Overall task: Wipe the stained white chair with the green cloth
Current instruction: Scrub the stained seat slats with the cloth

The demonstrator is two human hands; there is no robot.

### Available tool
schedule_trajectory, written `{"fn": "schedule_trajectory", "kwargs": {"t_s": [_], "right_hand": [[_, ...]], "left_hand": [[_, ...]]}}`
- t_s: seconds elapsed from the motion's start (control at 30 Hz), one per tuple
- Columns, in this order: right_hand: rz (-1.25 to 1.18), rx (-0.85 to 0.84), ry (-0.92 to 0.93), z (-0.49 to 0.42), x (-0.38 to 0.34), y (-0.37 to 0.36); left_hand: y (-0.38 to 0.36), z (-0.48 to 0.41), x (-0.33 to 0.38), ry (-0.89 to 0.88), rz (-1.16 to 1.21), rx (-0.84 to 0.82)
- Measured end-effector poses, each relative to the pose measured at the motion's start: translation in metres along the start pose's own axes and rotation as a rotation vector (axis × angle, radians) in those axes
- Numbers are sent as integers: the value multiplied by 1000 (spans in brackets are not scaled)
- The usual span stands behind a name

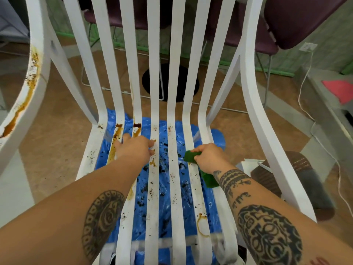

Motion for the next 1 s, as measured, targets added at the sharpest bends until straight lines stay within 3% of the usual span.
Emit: {"fn": "schedule_trajectory", "kwargs": {"t_s": [0.07,0.13,0.23,0.43,0.6,0.83,1.0], "right_hand": [[127,87,14,3,-5,12],[78,153,52,8,-9,11],[5,114,84,26,-5,-8],[226,-39,-26,23,2,8],[108,60,43,38,-14,-3],[58,-81,-46,53,1,1],[-42,82,-5,77,11,-1]], "left_hand": [[1,-1,-1,-3,-2,3],[1,-2,-2,-7,-2,16],[0,-2,0,-21,-11,-4],[6,15,5,-97,-13,77],[-2,47,0,-123,104,95],[-16,95,-15,-111,106,84],[-25,110,-15,-60,48,62]]}}
Point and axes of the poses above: each hand's wrist, its own z-axis away from the middle knuckle, its own y-axis out of the back of the hand, x = y × z, the point moved 4 cm from there along -z, towards the middle knuckle, and after that the axes turned 2 degrees about y, right-handed, at the moved point
